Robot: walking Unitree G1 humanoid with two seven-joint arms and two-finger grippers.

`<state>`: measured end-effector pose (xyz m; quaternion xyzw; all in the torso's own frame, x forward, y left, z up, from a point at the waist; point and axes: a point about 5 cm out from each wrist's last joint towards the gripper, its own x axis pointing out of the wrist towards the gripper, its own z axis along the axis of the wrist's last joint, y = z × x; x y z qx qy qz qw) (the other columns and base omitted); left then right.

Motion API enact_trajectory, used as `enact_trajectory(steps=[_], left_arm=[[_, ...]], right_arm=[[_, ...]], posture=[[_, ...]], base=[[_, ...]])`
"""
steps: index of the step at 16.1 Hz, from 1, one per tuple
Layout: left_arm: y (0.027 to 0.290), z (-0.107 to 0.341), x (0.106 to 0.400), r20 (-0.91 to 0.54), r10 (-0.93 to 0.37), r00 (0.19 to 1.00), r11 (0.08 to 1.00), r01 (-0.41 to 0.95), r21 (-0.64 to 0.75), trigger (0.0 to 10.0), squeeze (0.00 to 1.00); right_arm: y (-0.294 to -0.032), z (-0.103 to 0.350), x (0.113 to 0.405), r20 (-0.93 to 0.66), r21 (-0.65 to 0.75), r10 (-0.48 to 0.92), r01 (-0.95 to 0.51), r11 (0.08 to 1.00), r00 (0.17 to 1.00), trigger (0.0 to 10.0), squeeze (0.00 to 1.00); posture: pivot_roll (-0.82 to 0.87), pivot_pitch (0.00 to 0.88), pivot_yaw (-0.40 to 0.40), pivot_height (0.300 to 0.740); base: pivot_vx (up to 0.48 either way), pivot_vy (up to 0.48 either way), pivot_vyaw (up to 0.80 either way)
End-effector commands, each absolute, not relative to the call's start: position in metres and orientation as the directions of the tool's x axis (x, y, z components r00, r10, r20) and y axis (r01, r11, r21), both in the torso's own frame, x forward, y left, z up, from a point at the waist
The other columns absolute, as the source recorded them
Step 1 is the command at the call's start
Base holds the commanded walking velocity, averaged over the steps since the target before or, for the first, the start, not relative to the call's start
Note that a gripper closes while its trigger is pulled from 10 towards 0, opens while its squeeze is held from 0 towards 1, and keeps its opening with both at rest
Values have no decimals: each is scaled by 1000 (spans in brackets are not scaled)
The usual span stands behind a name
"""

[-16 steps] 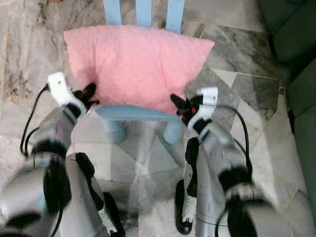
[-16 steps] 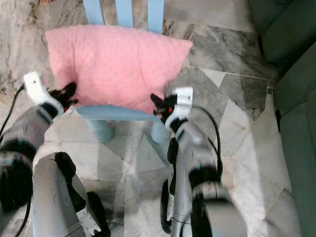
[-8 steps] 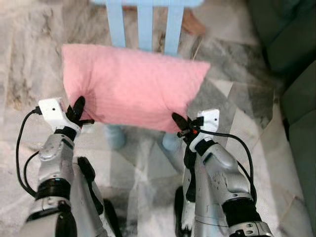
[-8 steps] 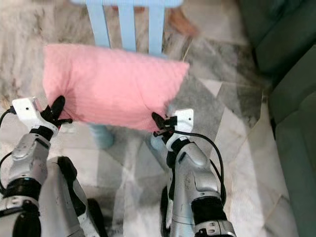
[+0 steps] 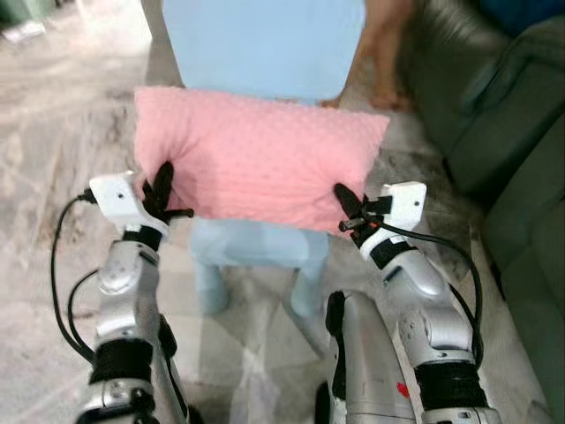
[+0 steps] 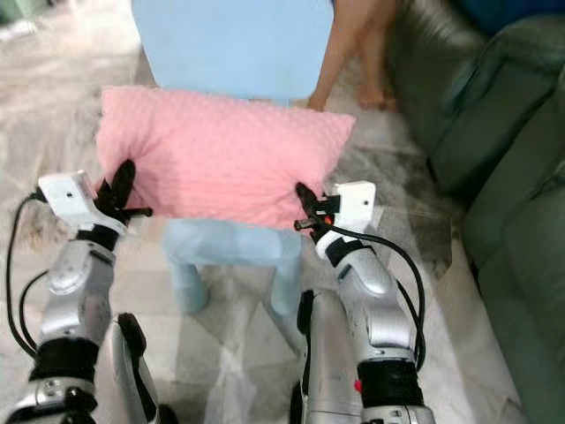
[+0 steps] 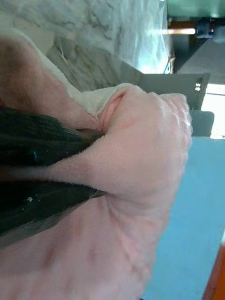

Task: Move the pillow to the sofa

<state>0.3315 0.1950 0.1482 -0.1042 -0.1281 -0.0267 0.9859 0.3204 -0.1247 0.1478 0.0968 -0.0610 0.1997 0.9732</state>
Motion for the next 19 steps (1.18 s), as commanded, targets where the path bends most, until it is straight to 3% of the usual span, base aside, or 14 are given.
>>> enact_trajectory(steps=[1, 6, 7, 8, 9, 19], left_arm=[[194, 149, 329, 259, -22, 966, 978, 74, -193, 0, 0], [185, 133, 313, 189, 14, 982, 984, 20, -177, 0, 0], [184, 130, 309, 178, 16, 984, 986, 15, -168, 0, 0], [184, 126, 306, 145, 28, 989, 988, -5, -154, 8902, 0], [184, 124, 305, 128, 33, 991, 989, -14, -149, 10000, 0], [185, 122, 309, 73, 31, 997, 987, -19, -159, 10000, 0]], right_arm=[[-126, 150, 317, 166, 154, 368, -392, 907, 915, 0, 0], [-147, 157, 309, 164, 109, 292, -312, 944, 942, 0, 0], [-151, 157, 309, 146, 77, 276, -289, 954, 950, 2745, 0], [-155, 158, 308, 130, 64, 255, -265, 962, 958, 10000, 0], [-157, 159, 309, 132, 62, 247, -257, 964, 960, 10000, 0], [-160, 169, 314, 140, 80, 190, -202, 976, 972, 10000, 0]], posture=[[-106, 0, -13, 403], [-112, 0, 2, 403], [-111, 0, 1, 403], [-109, 0, 0, 403], [-108, 0, -2, 403], [-116, 0, 3, 403]], base=[[0, 0, 0], [0, 0, 0], [0, 0, 0], [0, 0, 0], [0, 0, 0], [0, 0, 0]])
